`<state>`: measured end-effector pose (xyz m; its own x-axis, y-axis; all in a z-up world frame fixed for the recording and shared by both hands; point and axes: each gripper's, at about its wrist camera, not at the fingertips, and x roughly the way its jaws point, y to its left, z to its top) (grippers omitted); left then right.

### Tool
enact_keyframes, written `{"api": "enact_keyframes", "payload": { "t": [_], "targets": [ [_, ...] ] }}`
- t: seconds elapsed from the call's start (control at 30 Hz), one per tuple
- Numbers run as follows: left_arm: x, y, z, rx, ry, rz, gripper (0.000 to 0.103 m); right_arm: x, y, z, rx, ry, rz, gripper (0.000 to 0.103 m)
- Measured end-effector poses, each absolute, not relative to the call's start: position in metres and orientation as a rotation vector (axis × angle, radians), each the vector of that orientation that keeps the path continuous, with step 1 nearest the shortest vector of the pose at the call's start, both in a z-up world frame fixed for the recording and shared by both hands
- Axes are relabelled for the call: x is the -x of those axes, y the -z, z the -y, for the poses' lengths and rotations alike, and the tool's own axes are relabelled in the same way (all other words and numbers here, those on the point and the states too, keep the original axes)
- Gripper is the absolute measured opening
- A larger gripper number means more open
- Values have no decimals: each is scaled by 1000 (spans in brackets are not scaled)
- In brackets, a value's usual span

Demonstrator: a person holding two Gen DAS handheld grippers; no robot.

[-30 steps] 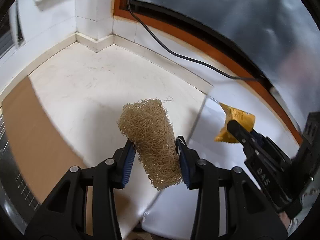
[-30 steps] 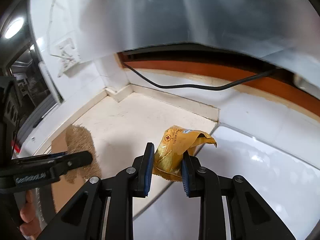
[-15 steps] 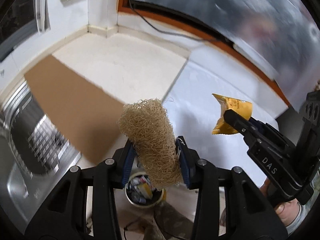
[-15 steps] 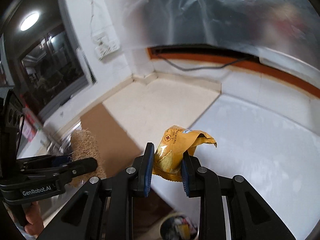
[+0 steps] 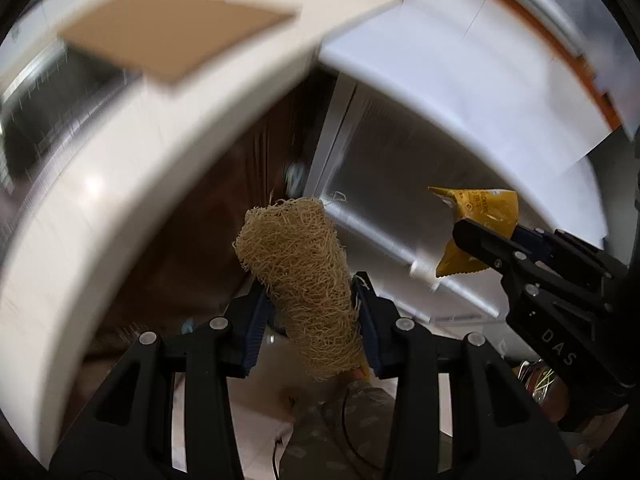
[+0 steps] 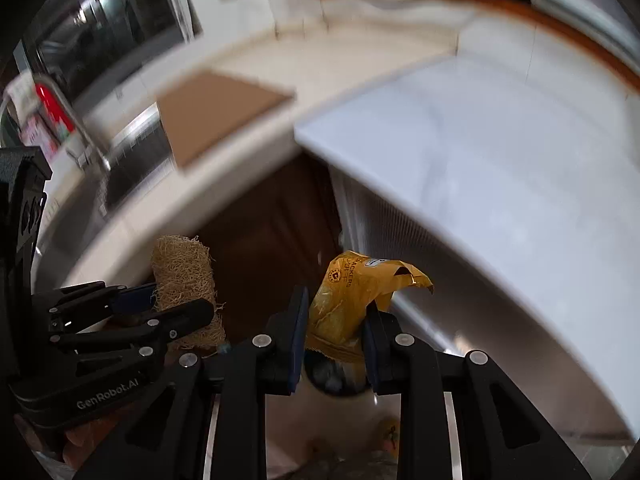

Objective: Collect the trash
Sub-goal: 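Carry the loofah and yellow wrapper down over the black bin, then open both tools to drop the loofah and wrapper into the bin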

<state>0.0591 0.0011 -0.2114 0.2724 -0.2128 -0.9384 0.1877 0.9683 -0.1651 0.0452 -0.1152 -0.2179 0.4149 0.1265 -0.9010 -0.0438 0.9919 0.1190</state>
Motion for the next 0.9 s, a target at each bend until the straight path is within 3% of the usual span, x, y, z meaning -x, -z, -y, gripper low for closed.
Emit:
{"api": "enact_keyframes", "payload": {
  "t": [0.33, 0.63, 0.9],
  "targets": [
    [-40, 384, 8, 0, 171, -1404, 38, -47, 440, 110, -28, -187, -1340, 24],
    [-43, 549, 16, 12, 108, -1455, 38, -61, 628, 124, 22, -238, -1414, 25],
    [-48, 642, 14, -22, 126, -1496, 40, -75, 757, 138, -10, -241, -1490, 27]
  ]
}}
